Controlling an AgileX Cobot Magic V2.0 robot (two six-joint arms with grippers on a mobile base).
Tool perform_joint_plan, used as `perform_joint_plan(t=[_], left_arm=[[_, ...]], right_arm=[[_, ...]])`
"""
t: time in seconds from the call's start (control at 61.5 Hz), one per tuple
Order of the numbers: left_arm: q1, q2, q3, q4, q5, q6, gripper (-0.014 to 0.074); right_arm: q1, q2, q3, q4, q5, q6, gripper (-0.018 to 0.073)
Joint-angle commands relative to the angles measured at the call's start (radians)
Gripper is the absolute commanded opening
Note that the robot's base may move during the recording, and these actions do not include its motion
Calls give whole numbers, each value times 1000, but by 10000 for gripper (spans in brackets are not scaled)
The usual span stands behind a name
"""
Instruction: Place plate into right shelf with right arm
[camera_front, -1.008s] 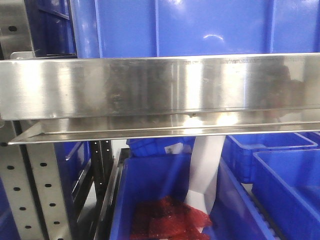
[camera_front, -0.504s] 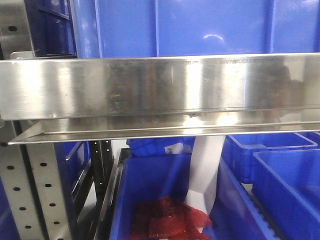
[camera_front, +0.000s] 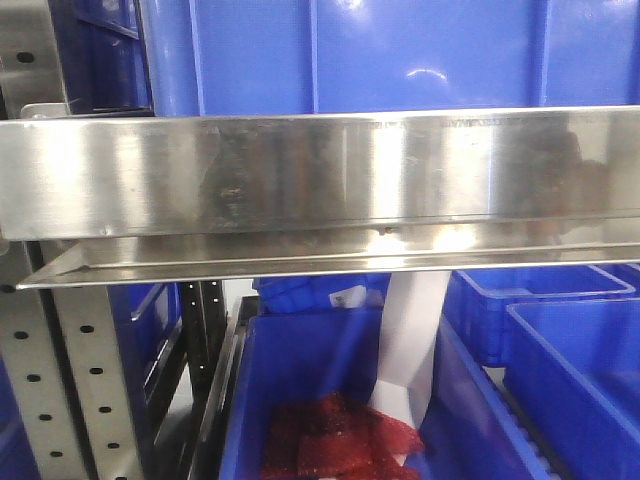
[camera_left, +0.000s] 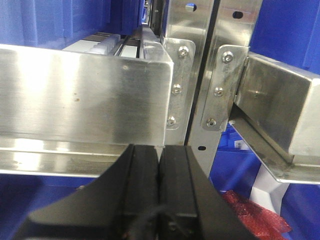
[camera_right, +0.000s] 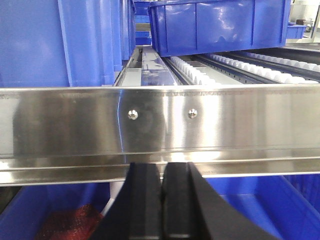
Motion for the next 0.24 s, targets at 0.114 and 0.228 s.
perform_joint_plan(t=[0.114,0.228], left_arm=[[-7,-4,10,-2,-84,-6,-47],[-7,-4,10,-2,-84,-6,-47]], right_arm=[[-7,-14,-8,-1,-79,2,58],[-7,-14,-8,-1,-79,2,58]])
